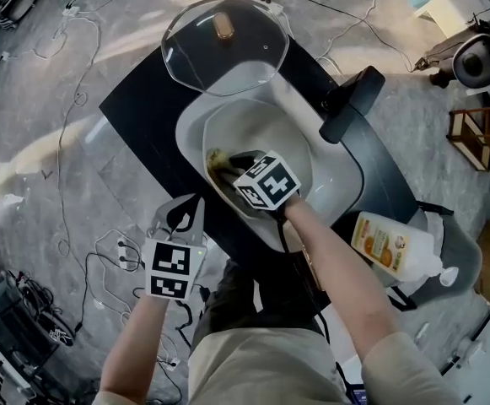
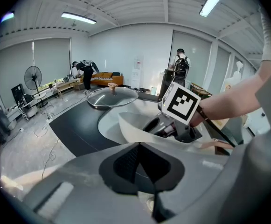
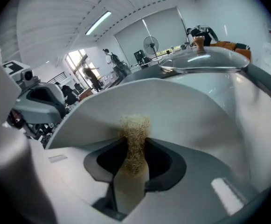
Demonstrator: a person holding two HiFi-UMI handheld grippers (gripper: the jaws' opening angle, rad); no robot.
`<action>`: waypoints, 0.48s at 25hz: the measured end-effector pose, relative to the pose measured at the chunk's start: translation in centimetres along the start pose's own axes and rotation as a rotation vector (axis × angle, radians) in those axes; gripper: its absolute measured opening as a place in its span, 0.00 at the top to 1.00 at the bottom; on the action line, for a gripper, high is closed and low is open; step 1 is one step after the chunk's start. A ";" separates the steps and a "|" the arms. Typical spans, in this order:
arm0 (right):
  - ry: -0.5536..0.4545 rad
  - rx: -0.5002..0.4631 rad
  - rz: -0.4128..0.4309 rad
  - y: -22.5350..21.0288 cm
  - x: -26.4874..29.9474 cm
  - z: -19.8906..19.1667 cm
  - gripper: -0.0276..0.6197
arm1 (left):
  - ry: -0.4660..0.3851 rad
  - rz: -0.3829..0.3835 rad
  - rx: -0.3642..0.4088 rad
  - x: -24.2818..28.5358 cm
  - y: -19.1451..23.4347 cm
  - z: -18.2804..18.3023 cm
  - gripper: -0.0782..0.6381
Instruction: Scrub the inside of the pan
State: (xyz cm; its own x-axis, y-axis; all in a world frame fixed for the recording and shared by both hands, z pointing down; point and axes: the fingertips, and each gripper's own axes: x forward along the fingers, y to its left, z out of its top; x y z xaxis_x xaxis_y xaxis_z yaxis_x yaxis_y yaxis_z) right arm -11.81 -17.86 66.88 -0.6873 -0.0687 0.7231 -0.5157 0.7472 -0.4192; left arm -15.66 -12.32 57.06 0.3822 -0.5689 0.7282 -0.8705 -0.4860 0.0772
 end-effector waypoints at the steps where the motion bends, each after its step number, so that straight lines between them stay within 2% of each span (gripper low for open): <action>1: -0.023 0.008 -0.034 -0.8 0.3 0.5 0.76 | 0.002 0.000 -0.004 0.0 0.0 -0.2 0.89; 4: -0.041 -0.001 -0.158 -3.4 0.9 1.6 0.76 | 0.012 0.000 -0.009 -0.2 0.1 -0.6 0.89; 7: -0.005 -0.060 -0.275 -5.9 1.3 1.7 0.76 | 0.019 0.003 -0.009 -0.2 0.3 -1.1 0.89; 9: 0.047 -0.124 -0.347 -7.7 1.5 1.2 0.76 | 0.024 0.005 -0.006 -0.1 0.3 -1.4 0.89; 12: 0.194 -0.258 -0.457 -10.7 0.9 -1.1 0.77 | 0.027 0.001 0.005 0.0 0.3 -1.4 0.89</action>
State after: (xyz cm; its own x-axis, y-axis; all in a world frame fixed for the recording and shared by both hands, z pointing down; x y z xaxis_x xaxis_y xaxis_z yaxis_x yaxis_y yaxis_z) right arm -6.33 -25.17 72.67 -0.3039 -0.3190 0.8977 -0.5803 0.8093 0.0911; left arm -16.34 -11.50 58.08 0.3729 -0.5513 0.7463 -0.8694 -0.4887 0.0734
